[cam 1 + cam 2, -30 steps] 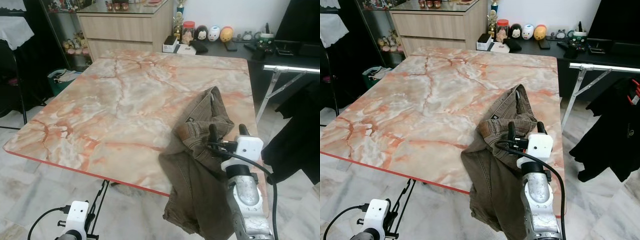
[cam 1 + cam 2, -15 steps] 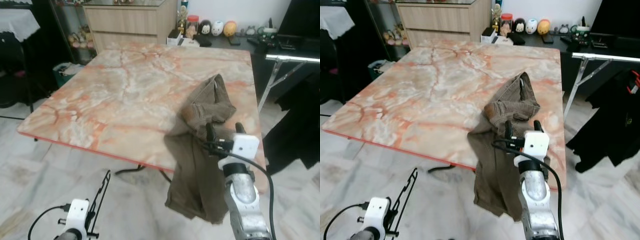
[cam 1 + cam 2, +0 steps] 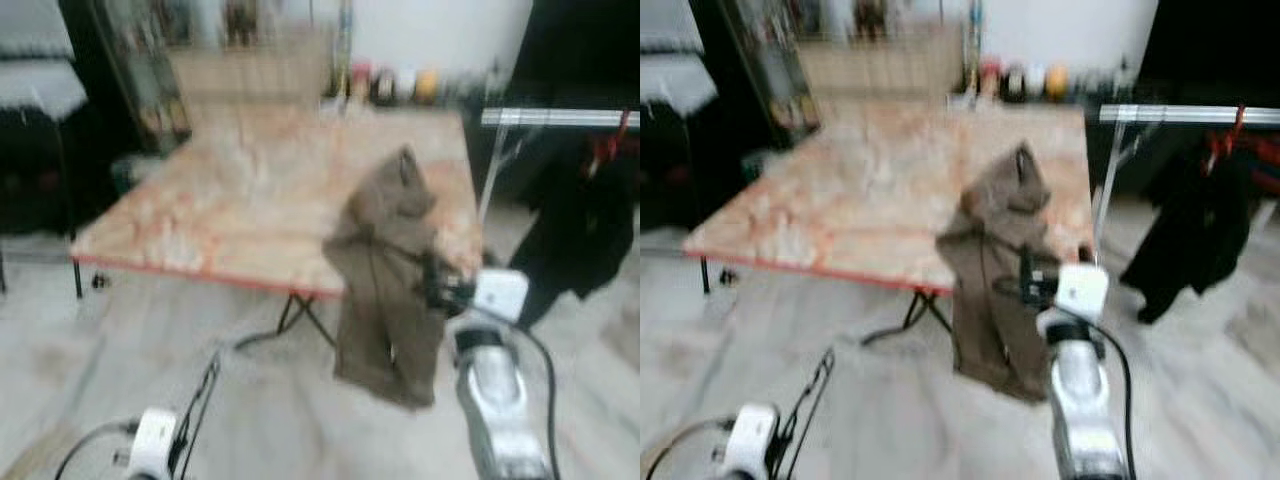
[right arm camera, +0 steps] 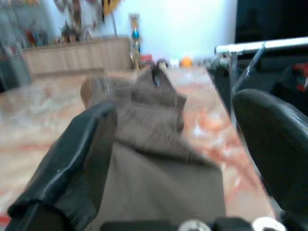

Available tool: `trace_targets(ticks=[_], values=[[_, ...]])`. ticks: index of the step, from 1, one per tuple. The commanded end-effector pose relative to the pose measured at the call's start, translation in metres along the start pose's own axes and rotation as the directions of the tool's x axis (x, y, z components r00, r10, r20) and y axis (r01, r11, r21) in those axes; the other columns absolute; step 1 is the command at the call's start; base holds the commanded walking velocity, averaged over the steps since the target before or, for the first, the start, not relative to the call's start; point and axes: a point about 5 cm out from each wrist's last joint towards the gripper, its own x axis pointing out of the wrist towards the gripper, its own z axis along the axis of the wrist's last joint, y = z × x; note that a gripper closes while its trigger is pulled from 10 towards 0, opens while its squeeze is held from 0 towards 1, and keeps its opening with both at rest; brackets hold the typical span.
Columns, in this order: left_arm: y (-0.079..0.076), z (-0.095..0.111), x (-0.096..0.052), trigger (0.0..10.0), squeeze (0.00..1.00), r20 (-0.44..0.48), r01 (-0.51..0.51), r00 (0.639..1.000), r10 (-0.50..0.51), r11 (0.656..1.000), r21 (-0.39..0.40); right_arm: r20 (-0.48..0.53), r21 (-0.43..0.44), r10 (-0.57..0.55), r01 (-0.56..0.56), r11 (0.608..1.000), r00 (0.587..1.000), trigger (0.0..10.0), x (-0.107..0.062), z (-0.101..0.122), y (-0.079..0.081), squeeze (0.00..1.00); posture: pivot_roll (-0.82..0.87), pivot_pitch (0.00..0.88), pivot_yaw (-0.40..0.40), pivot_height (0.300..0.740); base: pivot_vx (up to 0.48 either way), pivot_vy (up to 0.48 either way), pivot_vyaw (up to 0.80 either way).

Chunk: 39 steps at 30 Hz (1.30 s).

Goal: Hang hanger

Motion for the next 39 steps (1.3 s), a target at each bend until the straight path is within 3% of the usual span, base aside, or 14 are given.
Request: trace_targets(ticks=[1,3,6,18,23,24,25,37,38,39], values=[[-0.003,0.004,0.002,10.0,0.00,0.009,0.011,1.000,-0.012,1.000,0.008,-0.058,-0.011,-0.015,0.015,1.000,0.998,10.0,-0.003,-0.010,-0.002,0.00,0.08,0.000,0.053,0.740,0.000,0.000,0.00],[-0.004,0.003,0.002,10.0,0.00,0.008,0.012,1.000,-0.012,1.000,0.007,-0.095,-0.020,-0.025,0.023,1.000,0.995,10.0,-0.007,-0.017,-0.004,0.00,0.08,0.000,0.053,0.740,0.000,0.000,0.00],[-0.004,0.002,0.002,10.0,0.00,0.004,0.014,1.000,-0.014,1.000,0.006,-0.263,-0.035,-0.057,0.049,0.998,0.963,10.0,-0.026,-0.051,-0.010,0.00,0.08,0.000,0.051,0.740,0.000,0.000,0.00],[-0.004,0.001,0.001,10.0,0.00,0.001,0.008,1.000,-0.008,1.000,0.000,-0.451,-0.023,0.010,-0.023,0.999,0.892,10.0,-0.062,-0.098,-0.010,0.00,0.09,0.000,0.050,0.740,0.000,0.000,0.00],[-0.004,0.001,0.002,10.0,0.00,-0.002,0.010,1.000,-0.010,1.000,0.001,-0.553,-0.027,0.064,-0.094,0.995,0.831,10.0,-0.077,-0.117,-0.009,0.00,0.08,0.002,0.054,0.740,0.000,0.000,0.00],[-0.004,0.001,0.002,10.0,0.00,-0.002,0.010,1.000,-0.010,1.000,0.000,-0.555,-0.027,0.060,-0.089,0.996,0.830,10.0,-0.078,-0.119,-0.010,0.24,0.08,0.002,0.054,0.740,0.000,0.000,0.00],[-0.004,0.001,0.002,10.0,0.00,-0.003,0.010,1.000,-0.010,1.000,0.001,-0.562,-0.030,0.048,-0.078,0.996,0.826,10.0,-0.079,-0.121,-0.012,1.00,0.08,0.002,0.055,0.740,0.000,0.000,0.00],[-0.004,0.002,0.002,10.0,0.00,-0.010,0.015,1.000,-0.015,1.000,-0.003,-0.570,-0.048,0.035,-0.076,0.996,0.821,10.0,-0.065,-0.124,-0.022,1.00,0.09,0.012,0.060,0.740,0.000,0.000,0.00],[-0.005,0.001,0.002,10.0,0.00,-0.019,0.020,1.000,-0.020,1.000,0.004,-0.573,-0.058,0.035,-0.083,0.995,0.819,10.0,-0.063,-0.124,-0.022,0.91,0.09,0.013,0.061,0.740,0.000,0.000,0.00],[-0.006,0.000,0.002,10.0,0.00,-0.019,0.024,1.000,-0.024,1.000,-0.004,-0.572,-0.057,0.031,-0.078,0.995,0.820,10.0,-0.062,-0.125,-0.022,0.00,0.09,0.013,0.061,0.740,0.000,0.000,0.00]])
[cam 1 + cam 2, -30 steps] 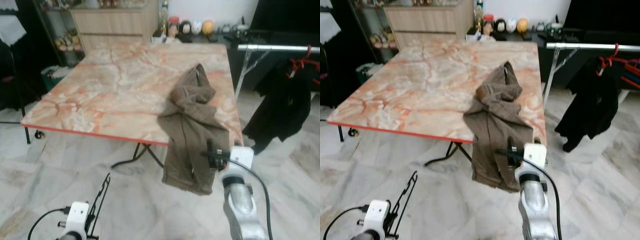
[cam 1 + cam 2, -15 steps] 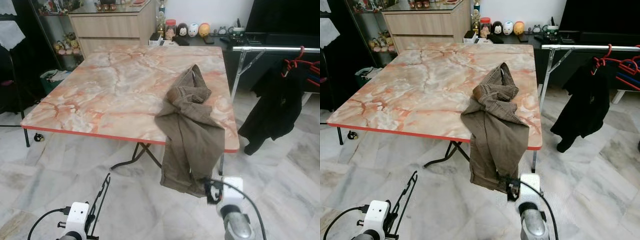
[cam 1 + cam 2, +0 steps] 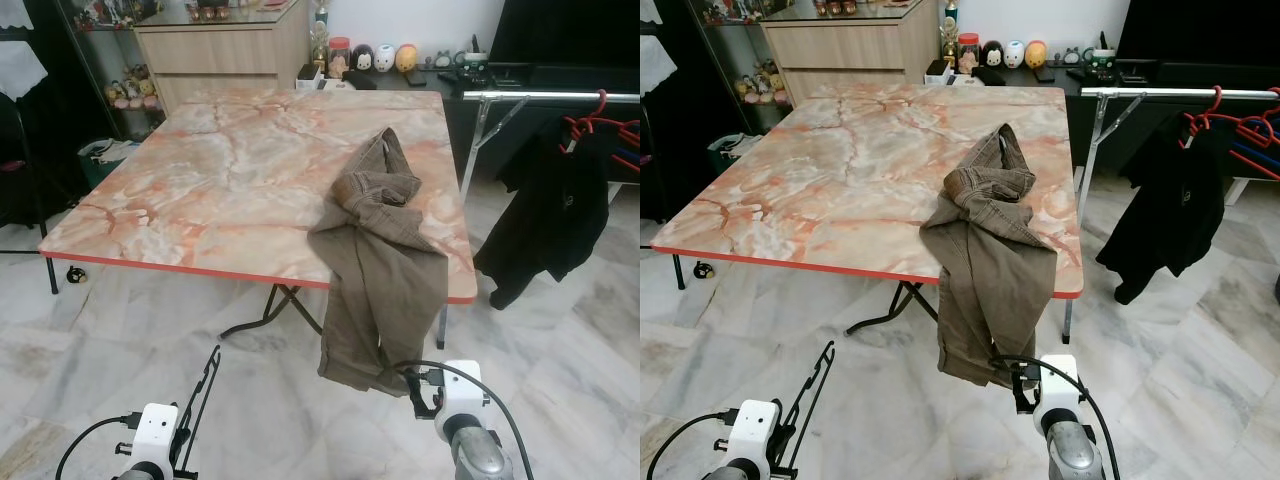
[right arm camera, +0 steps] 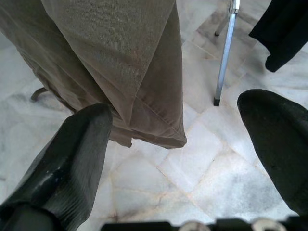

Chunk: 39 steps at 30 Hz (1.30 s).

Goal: Hang hanger

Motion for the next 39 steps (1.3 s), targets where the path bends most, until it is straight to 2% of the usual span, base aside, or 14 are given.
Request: trace_targets(ticks=[1,9,24,39], values=[[0.000,-0.002,0.000,10.0,0.00,-0.021,0.008,1.000,-0.008,1.000,-0.001,-0.001,0.004,-0.004,0.004,1.000,1.000,10.0,0.001,0.000,0.001,0.00,0.09,0.013,0.062,0.740,0.000,0.000,0.00],[0.001,-0.002,0.000,10.0,0.00,-0.023,-0.001,1.000,0.001,1.000,-0.002,0.005,0.011,0.008,-0.008,1.000,1.000,10.0,0.004,0.002,0.004,0.00,0.09,0.015,0.062,0.740,0.000,0.000,0.00],[0.001,0.000,0.000,10.0,0.00,-0.017,-0.004,1.000,0.004,1.000,0.005,0.013,0.016,0.039,-0.039,0.999,0.999,10.0,0.003,0.001,0.011,0.00,0.09,0.016,0.060,0.740,0.283,0.000,0.00],[0.001,0.000,0.000,10.0,0.00,-0.014,-0.003,1.000,0.003,1.000,0.006,0.025,0.023,0.086,-0.087,0.996,0.996,10.0,-0.002,-0.005,0.023,0.00,0.09,0.019,0.058,0.740,0.000,0.000,0.00]])
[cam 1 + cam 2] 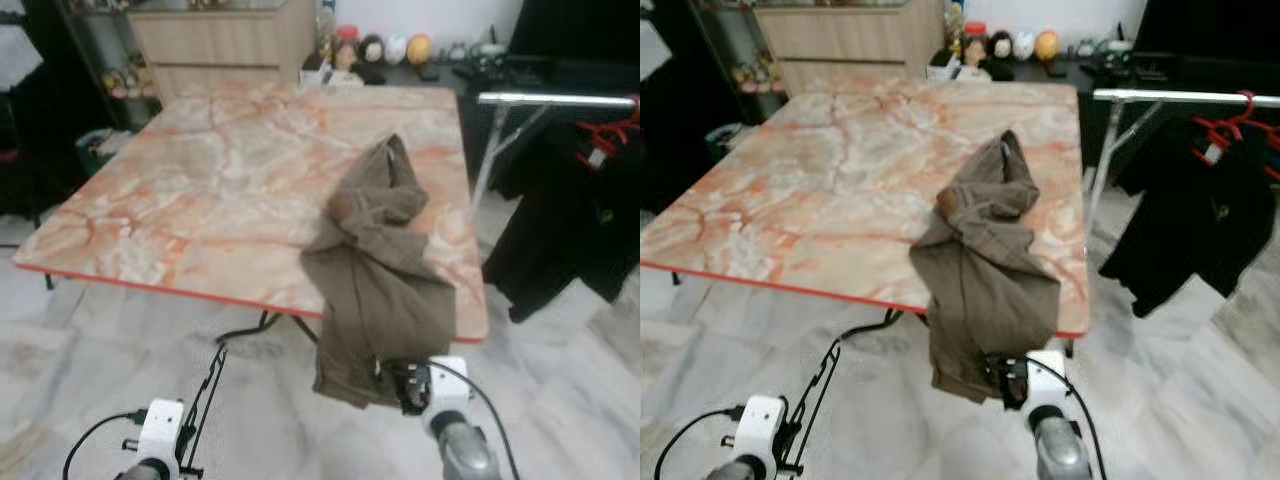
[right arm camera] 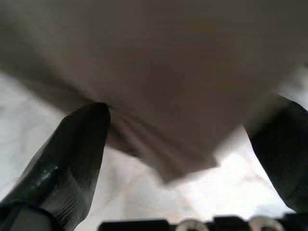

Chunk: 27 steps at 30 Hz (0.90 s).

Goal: Hang hanger

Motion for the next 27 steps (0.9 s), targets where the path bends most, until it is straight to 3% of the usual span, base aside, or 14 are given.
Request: trace_targets(ticks=[1,10,18,27], values=[[0.002,-0.003,-0.002,10.0,0.00,-0.013,-0.003,1.000,0.003,1.000,0.009,-0.004,0.005,0.010,-0.010,1.000,1.000,10.0,-0.004,-0.006,0.000,0.00,0.09,0.019,0.058,0.740,0.000,0.000,0.00],[0.002,-0.003,-0.001,10.0,0.00,-0.011,0.006,1.000,-0.006,1.000,0.011,-0.063,0.002,0.027,-0.027,1.000,0.998,10.0,-0.010,-0.019,-0.002,0.00,0.09,0.018,0.060,0.740,0.000,0.000,0.00],[0.001,-0.004,-0.002,10.0,0.00,-0.018,0.010,1.000,-0.009,1.000,0.012,-0.085,-0.010,0.005,-0.006,1.000,0.996,10.0,-0.007,-0.017,-0.010,0.00,0.09,0.014,0.061,0.740,0.000,0.000,0.00],[0.001,-0.003,-0.001,10.0,0.00,-0.019,0.010,1.000,-0.010,1.000,0.019,-0.107,-0.032,0.086,-0.089,0.995,0.991,10.0,-0.001,-0.011,-0.004,0.00,0.10,0.007,0.060,0.740,0.000,0.000,0.00]])
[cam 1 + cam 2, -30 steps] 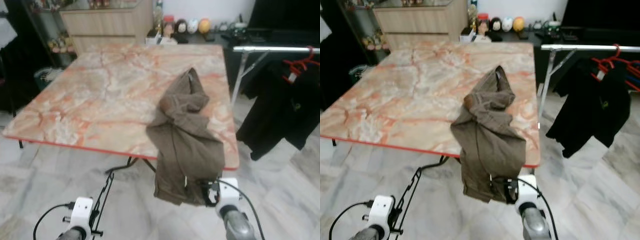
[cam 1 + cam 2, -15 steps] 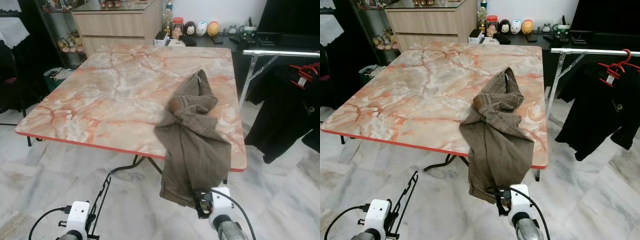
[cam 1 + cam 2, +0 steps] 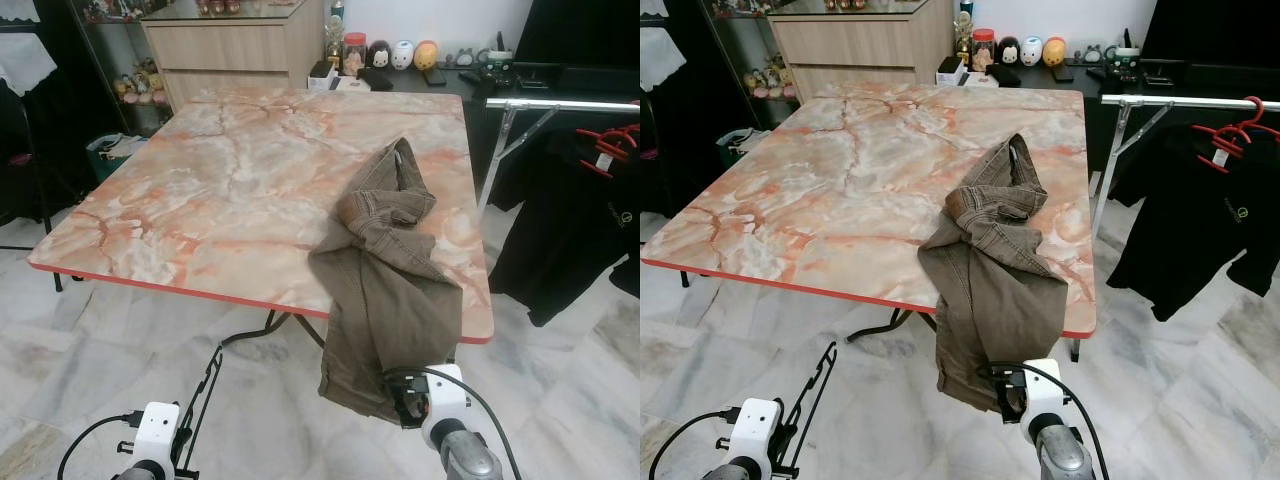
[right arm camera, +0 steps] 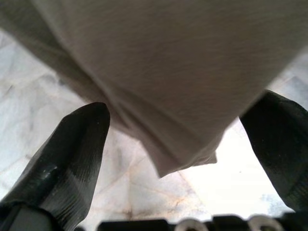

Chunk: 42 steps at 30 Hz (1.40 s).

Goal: Hang hanger

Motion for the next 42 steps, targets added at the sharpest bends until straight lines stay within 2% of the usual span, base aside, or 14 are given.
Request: trace_targets(ticks=[1,13,14,15,16,19,25,42], values=[[0.000,-0.002,0.000,10.0,0.00,-0.015,0.006,1.000,-0.005,1.000,0.015,-0.032,-0.022,0.022,-0.023,1.000,0.999,10.0,0.001,-0.002,0.002,0.00,0.10,0.006,0.060,0.740,0.000,0.000,0.00],[0.000,-0.002,-0.001,10.0,0.00,-0.013,0.001,1.000,-0.001,1.000,0.019,-0.100,-0.053,0.035,-0.040,0.998,0.994,10.0,0.002,-0.007,0.005,0.00,0.11,0.016,0.056,0.740,0.000,0.000,0.00],[0.000,-0.002,-0.001,10.0,0.00,-0.012,0.001,1.000,-0.001,1.000,0.020,-0.102,-0.054,0.034,-0.039,0.998,0.994,8.9,0.002,-0.008,0.005,0.00,0.11,0.017,0.057,0.740,0.000,0.000,0.00],[0.000,-0.002,-0.001,10.0,0.00,-0.011,0.001,1.000,-0.001,1.000,0.022,-0.111,-0.060,0.032,-0.039,0.997,0.993,3.4,0.002,-0.010,0.006,0.00,0.11,0.018,0.057,0.740,0.000,0.000,0.00],[0.000,-0.002,-0.001,10.0,0.00,-0.011,0.001,1.000,-0.001,1.000,0.022,-0.117,-0.066,0.036,-0.044,0.997,0.992,0.0,0.001,-0.011,0.008,0.00,0.11,0.018,0.057,0.740,0.000,0.000,0.00],[-0.001,-0.002,-0.001,10.0,0.00,-0.008,0.001,1.000,-0.001,1.000,0.024,-0.108,-0.059,0.064,-0.071,0.996,0.992,0.0,0.001,-0.011,0.014,0.00,0.11,0.020,0.054,0.740,0.000,0.000,0.00],[-0.001,-0.002,-0.001,10.0,0.00,-0.004,-0.001,1.000,0.002,1.000,0.023,-0.101,-0.059,0.056,-0.062,0.996,0.993,0.0,0.002,-0.010,0.015,0.00,0.11,0.021,0.053,0.740,0.000,0.000,0.00],[0.000,-0.004,-0.002,10.0,0.00,-0.008,-0.004,1.000,0.004,1.000,0.025,-0.090,-0.067,-0.023,0.017,0.998,0.996,0.0,0.002,-0.008,0.004,0.00,0.11,0.023,0.053,0.740,0.000,0.000,0.00]])
